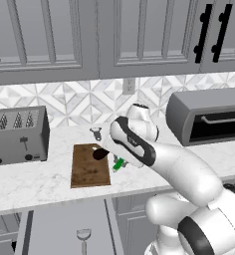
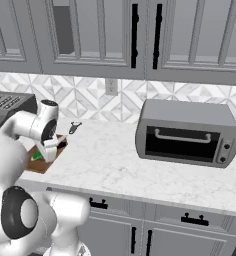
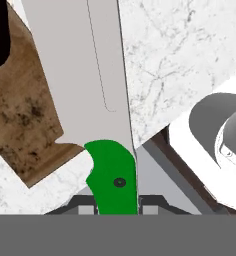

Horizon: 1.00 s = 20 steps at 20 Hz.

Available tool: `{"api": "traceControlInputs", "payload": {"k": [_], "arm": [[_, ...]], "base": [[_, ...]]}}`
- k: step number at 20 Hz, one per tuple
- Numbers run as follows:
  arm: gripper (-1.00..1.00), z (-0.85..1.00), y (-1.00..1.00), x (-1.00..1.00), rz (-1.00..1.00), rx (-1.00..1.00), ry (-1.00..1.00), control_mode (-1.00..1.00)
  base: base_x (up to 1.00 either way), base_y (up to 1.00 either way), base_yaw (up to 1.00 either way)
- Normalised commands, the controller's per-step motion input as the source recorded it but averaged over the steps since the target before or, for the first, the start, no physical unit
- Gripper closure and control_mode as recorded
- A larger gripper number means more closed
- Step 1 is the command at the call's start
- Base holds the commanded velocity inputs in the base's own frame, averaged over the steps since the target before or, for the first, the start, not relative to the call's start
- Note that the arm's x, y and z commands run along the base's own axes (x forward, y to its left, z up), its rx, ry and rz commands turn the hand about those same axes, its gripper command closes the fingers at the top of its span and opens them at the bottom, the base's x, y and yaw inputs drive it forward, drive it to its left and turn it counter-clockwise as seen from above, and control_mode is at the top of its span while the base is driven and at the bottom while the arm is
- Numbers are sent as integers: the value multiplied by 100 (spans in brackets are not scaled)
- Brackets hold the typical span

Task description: Place the appropriate cutting tool for cutting the avocado skin on the cutting board.

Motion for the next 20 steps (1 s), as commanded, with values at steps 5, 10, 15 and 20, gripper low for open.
{"api": "traceControlInputs", "payload": {"k": [5, 10, 15, 20], "arm": [[100, -24, 52, 43, 0, -5, 0, -100], [100, -27, 42, 33, 0, -4, 0, -100], [100, -32, 26, 32, 0, -3, 0, -100], [100, -29, 18, 9, 0, -1, 0, -100]], "base": [[0, 0, 0], [0, 0, 0], [0, 0, 0], [0, 0, 0]]}}
